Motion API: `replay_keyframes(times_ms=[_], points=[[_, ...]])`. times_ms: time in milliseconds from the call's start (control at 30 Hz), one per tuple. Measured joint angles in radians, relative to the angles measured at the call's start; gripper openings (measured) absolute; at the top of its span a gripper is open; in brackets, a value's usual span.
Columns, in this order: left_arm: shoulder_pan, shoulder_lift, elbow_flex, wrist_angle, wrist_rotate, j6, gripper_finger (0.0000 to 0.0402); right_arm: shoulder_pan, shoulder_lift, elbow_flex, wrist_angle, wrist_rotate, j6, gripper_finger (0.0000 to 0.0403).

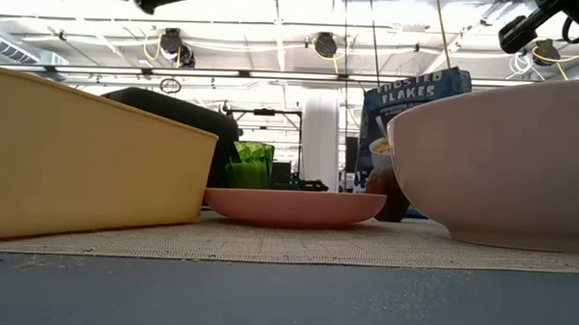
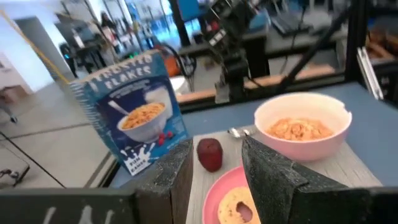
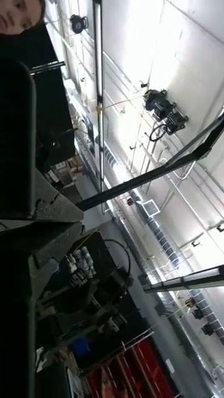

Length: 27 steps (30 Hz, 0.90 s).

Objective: Arrange a breakfast setting
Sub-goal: Return to Home Position

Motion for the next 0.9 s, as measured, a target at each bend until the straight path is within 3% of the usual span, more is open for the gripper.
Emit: replay_keyframes(times_ms=[400,900], points=[[0.053,-0.435,-0.322,0.085,-0.001,-0.019,0.0145,0.0,-0.002,0.0,0.001,0.004,-0.001,0.0001],[0.058,-0.787,-0.369,-0.135,-0.001,-0.075,0.0145,0.0,-0.002,0.0,0.0,0.004,-0.002,0.0001]])
